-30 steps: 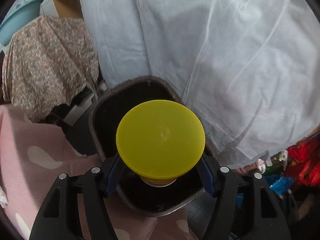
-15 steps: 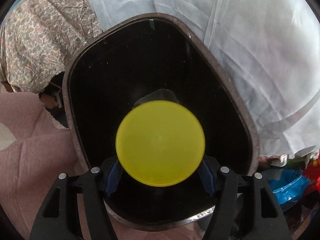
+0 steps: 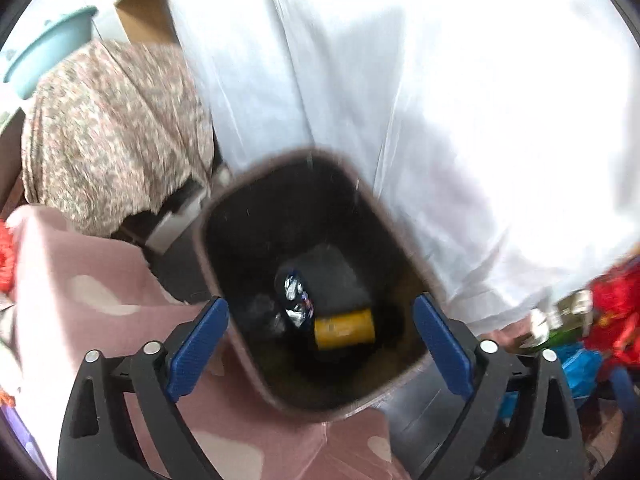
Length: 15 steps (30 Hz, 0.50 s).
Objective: Collect trash
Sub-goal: 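Lower the yellow cup into the black bin and open the left tool, then return both tools to the table and grasp the purple bag with the right tool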
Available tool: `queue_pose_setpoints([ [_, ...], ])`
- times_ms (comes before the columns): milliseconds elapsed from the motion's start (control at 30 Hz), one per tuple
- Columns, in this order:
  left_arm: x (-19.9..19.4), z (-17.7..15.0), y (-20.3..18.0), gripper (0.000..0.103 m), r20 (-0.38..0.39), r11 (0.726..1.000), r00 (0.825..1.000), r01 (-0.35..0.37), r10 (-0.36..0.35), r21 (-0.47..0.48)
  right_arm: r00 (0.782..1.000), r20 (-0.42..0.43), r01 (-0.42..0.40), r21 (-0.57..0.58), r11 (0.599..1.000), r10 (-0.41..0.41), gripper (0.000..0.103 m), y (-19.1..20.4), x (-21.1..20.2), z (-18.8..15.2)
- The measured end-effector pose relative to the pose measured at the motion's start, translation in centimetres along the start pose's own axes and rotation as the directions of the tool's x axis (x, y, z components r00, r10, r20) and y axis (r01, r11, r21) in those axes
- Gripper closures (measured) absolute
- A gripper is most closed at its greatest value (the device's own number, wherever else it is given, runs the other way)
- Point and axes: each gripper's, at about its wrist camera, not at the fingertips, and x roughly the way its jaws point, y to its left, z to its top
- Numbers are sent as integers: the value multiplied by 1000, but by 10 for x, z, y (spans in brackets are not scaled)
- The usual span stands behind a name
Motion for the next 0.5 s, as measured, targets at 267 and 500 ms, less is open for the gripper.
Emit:
queue_pose_setpoints([
  [267,-115,-52,43,5,237,999,971,40,-34,-21,993,6,-117,-81,990,118,7,48,-22,14],
  [500,-175,-116,112,5,319,995,946,-28,57,-95,944,-33,-328,-182,927,328,6,127,-38,24],
])
